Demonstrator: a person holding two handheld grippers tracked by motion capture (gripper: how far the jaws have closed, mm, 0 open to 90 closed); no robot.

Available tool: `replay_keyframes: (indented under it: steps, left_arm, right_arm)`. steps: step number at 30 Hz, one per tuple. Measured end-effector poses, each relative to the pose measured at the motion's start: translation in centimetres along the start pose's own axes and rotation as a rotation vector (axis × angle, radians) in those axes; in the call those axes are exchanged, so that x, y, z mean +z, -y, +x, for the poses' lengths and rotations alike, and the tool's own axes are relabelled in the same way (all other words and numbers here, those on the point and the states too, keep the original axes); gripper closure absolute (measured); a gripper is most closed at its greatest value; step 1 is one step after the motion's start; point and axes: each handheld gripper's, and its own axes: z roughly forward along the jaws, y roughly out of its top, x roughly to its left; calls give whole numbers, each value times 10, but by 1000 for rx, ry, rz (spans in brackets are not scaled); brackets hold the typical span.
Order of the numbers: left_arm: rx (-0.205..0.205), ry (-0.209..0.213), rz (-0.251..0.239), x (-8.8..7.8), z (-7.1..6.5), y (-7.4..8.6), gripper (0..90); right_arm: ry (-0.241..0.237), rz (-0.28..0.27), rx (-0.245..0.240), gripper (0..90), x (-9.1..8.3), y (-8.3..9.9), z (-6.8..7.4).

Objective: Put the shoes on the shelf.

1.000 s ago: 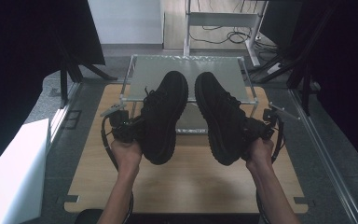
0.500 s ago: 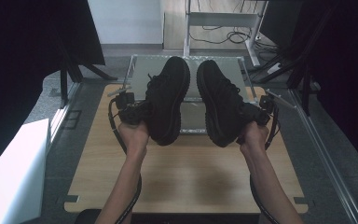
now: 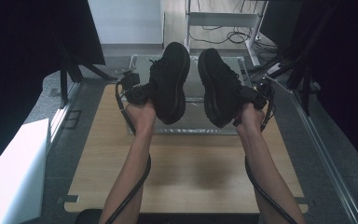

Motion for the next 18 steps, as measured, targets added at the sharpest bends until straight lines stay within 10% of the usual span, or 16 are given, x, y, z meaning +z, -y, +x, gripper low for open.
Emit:
replay_keyframes:
  steps: [18]
  left_arm:
    - [-9,-97,16,34,-1,-22,785]
  right_arm:
    - [86,-8,-34,760,45,-22,8]
